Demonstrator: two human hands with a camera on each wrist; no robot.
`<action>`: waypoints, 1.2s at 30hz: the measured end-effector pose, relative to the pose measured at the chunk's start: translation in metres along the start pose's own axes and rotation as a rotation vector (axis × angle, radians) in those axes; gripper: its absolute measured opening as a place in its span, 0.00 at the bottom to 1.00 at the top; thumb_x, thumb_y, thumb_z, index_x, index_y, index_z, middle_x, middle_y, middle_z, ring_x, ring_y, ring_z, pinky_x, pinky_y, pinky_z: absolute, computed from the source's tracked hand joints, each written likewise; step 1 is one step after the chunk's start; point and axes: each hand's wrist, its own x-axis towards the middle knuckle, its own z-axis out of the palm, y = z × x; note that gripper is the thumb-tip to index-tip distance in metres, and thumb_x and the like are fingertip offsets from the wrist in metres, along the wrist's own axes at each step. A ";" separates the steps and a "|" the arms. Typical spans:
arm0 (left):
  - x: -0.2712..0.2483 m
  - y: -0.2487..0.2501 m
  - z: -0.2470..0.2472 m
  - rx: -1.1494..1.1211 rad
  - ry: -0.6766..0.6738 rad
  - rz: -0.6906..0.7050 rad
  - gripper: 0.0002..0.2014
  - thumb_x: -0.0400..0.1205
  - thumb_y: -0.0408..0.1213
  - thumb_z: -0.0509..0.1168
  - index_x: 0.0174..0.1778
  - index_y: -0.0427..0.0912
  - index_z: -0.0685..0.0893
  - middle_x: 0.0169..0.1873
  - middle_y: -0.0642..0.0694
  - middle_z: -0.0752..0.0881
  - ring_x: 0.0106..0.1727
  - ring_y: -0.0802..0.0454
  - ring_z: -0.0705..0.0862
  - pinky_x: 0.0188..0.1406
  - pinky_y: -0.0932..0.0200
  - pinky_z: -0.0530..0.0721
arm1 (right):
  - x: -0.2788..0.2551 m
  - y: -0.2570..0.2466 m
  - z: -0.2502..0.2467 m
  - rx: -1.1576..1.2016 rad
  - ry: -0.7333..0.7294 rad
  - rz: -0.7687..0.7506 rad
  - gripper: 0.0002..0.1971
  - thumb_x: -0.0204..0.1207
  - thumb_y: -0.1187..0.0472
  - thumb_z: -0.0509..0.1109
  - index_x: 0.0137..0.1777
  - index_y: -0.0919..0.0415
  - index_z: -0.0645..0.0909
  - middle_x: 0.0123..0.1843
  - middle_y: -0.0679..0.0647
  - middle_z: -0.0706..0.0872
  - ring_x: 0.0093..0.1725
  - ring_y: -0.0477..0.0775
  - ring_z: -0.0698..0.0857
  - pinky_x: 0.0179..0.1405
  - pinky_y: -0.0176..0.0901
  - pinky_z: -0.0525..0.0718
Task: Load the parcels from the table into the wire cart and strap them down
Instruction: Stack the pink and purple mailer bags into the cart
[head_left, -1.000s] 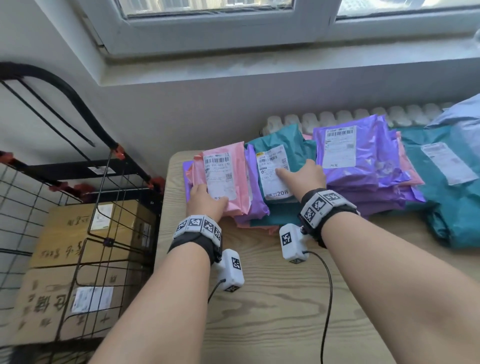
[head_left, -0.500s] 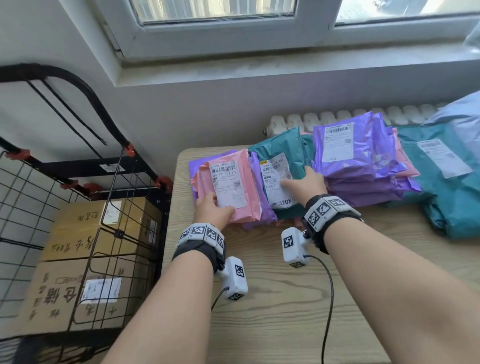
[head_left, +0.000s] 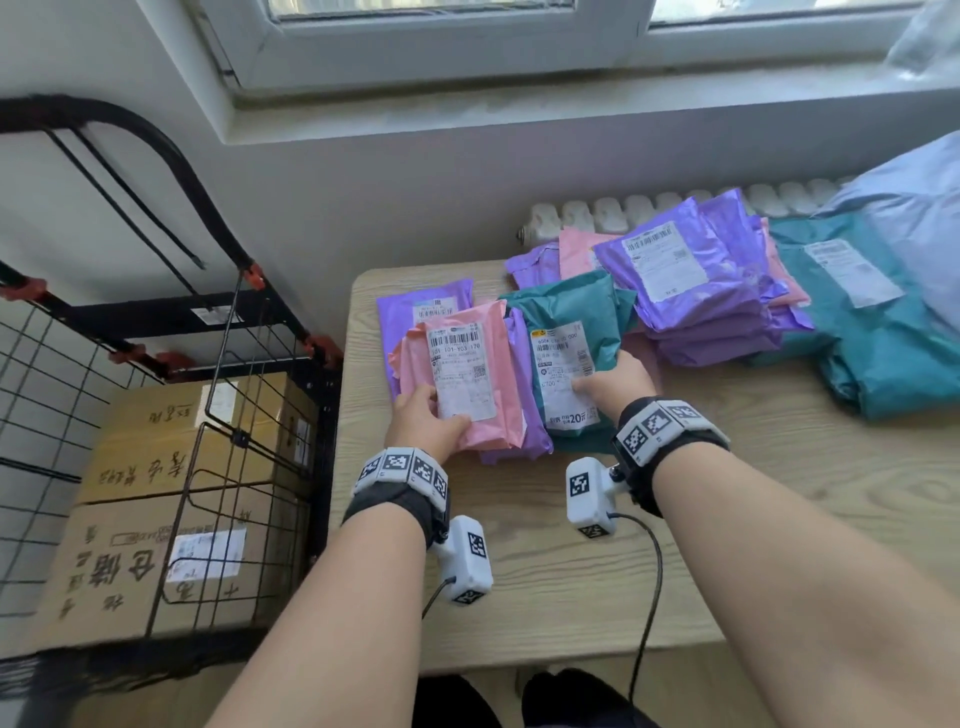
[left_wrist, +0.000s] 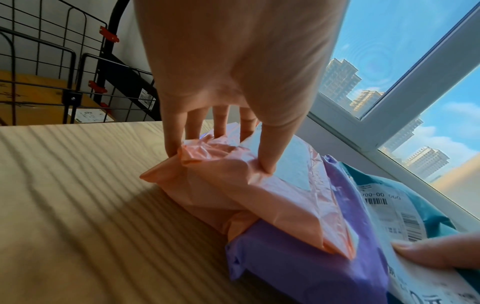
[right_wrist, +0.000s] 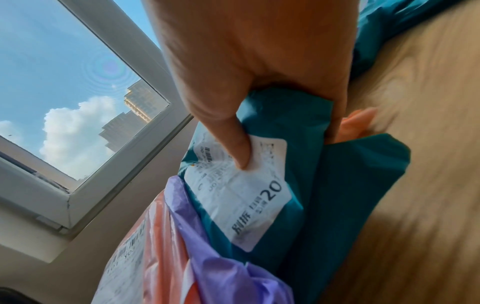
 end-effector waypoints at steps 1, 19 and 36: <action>-0.008 -0.004 -0.002 0.008 -0.004 0.007 0.16 0.73 0.41 0.73 0.54 0.45 0.80 0.57 0.47 0.74 0.46 0.52 0.78 0.50 0.63 0.73 | -0.005 0.007 0.004 0.013 0.005 0.014 0.23 0.62 0.63 0.76 0.59 0.60 0.82 0.54 0.57 0.89 0.55 0.59 0.88 0.61 0.55 0.85; -0.119 -0.063 -0.005 0.148 0.029 0.090 0.20 0.75 0.47 0.68 0.63 0.50 0.81 0.67 0.45 0.74 0.68 0.40 0.70 0.69 0.53 0.70 | -0.131 0.087 0.027 -0.095 0.244 0.238 0.28 0.61 0.56 0.76 0.63 0.56 0.76 0.60 0.60 0.81 0.59 0.63 0.83 0.61 0.54 0.83; -0.136 -0.043 -0.030 -0.290 0.211 -0.120 0.08 0.79 0.38 0.68 0.40 0.39 0.90 0.38 0.46 0.89 0.43 0.45 0.86 0.50 0.51 0.87 | -0.157 0.021 0.028 -0.108 0.106 -0.231 0.16 0.75 0.59 0.64 0.63 0.54 0.81 0.65 0.58 0.79 0.64 0.59 0.79 0.64 0.51 0.78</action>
